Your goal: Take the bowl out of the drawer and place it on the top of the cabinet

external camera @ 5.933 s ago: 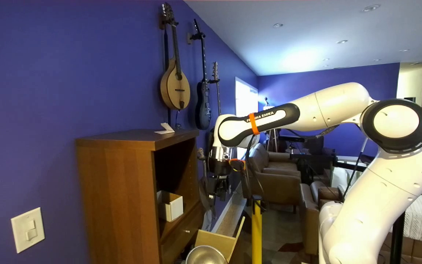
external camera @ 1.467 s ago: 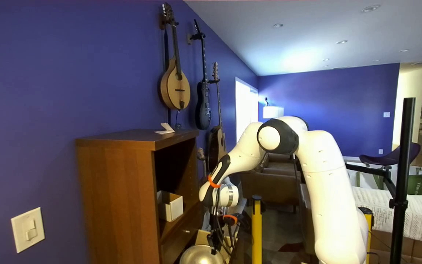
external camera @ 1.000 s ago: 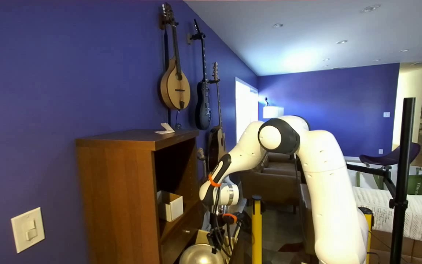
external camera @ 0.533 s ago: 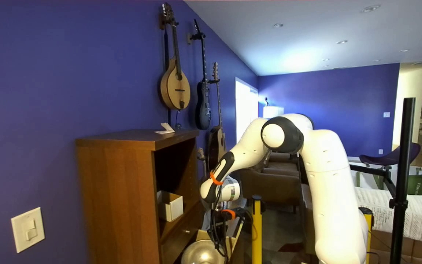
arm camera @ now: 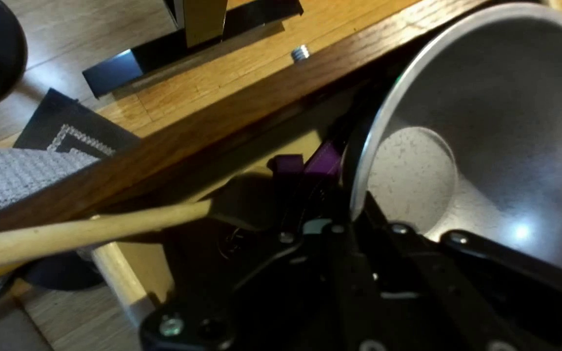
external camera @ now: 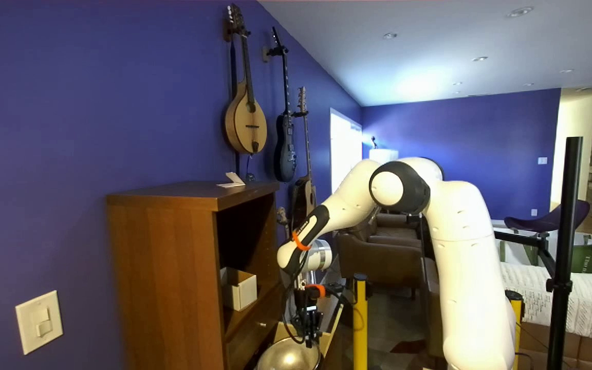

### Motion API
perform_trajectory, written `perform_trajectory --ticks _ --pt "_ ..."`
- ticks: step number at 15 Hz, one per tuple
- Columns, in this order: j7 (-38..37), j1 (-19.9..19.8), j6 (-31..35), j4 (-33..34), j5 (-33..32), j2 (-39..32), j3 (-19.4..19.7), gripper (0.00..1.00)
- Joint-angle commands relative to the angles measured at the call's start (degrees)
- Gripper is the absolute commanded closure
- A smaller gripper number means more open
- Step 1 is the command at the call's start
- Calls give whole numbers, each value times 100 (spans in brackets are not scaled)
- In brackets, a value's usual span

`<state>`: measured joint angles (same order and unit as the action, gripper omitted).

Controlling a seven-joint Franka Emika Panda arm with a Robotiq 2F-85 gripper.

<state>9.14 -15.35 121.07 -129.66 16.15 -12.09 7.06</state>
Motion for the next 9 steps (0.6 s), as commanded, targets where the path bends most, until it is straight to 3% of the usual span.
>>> perform_trajectory --ticks 1,9 --pt "-326 132 -927 122 -264 333 123 98" --pt "-328 153 -1866 88 -488 1067 246 98"
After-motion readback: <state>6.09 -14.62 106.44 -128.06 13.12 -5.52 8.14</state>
